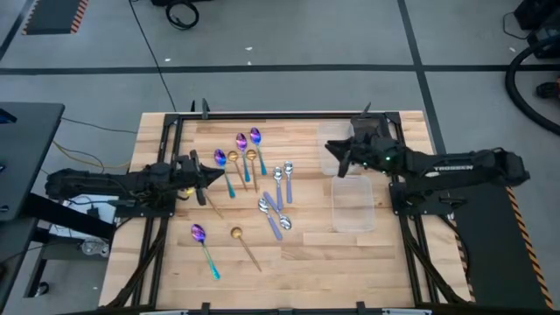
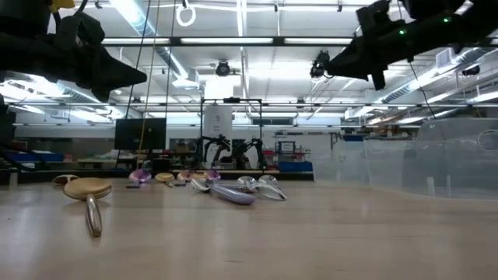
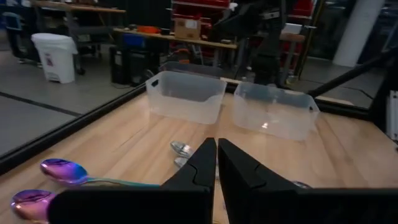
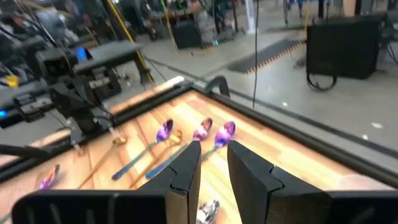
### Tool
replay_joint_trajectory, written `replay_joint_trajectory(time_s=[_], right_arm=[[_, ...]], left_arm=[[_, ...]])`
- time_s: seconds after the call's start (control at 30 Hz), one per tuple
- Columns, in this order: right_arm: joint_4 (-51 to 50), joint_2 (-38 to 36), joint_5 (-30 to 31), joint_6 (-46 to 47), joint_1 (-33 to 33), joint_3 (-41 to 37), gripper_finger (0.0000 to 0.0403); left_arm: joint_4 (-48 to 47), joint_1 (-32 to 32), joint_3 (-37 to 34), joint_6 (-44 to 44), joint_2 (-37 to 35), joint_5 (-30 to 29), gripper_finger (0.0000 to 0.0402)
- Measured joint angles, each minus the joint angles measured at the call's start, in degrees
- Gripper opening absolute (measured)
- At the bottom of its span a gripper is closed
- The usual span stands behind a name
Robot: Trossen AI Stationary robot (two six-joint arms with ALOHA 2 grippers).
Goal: Sort silverware by color (type)
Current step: Put the purple spoon into the top transparent bin
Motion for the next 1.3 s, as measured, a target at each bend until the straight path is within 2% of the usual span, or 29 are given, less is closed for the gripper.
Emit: replay_joint_trajectory(time_s=[0.1,0.23,0.33,0.43,0.8,1.1,1.3], right_arm=[[-2.01,4.50,3.41,0.44,2.62,3.79,0.0090],[-4.12,10.76,7.57,0.46,5.55,8.23,0.0090],[-4.26,15.11,7.97,0.48,6.81,11.20,0.0090],[-5.30,19.19,7.97,0.48,8.13,14.25,0.0090],[-12.62,32.25,7.76,1.14,11.60,25.09,0.0090],[-29.70,43.03,7.40,9.56,12.30,38.11,0.0090],[-37.65,50.30,7.37,9.65,12.32,45.99,0.0095]], left_arm=[[0.05,-0.05,0.02,-0.46,0.22,-0.74,0.0046],[0.13,-0.05,0.04,0.48,0.44,-2.57,0.0096],[0.24,0.01,0.07,2.32,0.44,-3.82,0.0128],[0.21,0.01,0.08,2.40,0.44,-3.81,0.0145],[1.21,0.01,0.11,2.40,0.44,-3.96,0.0148],[1.48,0.01,0.13,2.38,0.44,-3.96,0.0148],[1.43,0.01,0.13,2.42,0.44,-3.96,0.0148]])
